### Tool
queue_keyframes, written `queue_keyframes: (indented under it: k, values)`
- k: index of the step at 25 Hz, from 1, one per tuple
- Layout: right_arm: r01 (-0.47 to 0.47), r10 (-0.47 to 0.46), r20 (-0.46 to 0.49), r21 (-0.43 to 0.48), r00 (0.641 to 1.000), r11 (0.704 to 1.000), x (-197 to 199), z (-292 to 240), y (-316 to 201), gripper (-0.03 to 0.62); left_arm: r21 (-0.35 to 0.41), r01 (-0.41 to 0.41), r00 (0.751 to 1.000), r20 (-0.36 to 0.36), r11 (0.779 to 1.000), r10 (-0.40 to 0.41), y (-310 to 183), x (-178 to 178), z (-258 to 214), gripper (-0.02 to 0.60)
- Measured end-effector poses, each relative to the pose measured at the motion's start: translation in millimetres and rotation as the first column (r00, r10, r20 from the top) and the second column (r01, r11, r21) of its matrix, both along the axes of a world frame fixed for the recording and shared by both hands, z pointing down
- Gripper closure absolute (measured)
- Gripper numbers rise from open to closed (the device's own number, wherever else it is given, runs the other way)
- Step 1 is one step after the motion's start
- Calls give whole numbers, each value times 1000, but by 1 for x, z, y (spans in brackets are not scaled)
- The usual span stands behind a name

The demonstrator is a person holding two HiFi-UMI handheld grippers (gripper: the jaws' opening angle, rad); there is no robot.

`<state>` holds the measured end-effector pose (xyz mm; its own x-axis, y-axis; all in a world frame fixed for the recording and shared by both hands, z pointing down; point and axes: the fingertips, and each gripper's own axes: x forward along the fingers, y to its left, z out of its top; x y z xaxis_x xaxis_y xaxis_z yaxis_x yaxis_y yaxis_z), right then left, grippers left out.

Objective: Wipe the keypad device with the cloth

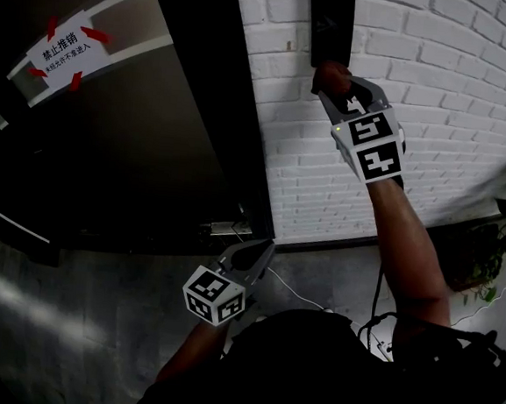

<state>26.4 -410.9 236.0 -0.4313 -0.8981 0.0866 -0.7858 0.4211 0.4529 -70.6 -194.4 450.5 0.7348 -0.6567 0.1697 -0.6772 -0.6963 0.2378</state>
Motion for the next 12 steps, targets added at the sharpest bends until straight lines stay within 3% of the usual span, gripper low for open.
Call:
queue_keyframes:
  k: [7, 12]
  values:
    - [0, -1, -36, -28, 999, 1000, 2, 5, 4, 439, 0, -5, 1000, -1, 1000, 5, 2, 2, -1, 565]
    - [23, -26, -21, -98, 999, 995, 3, 9, 7, 439, 0, -12, 1000, 1, 1000, 12, 3, 4, -1, 565]
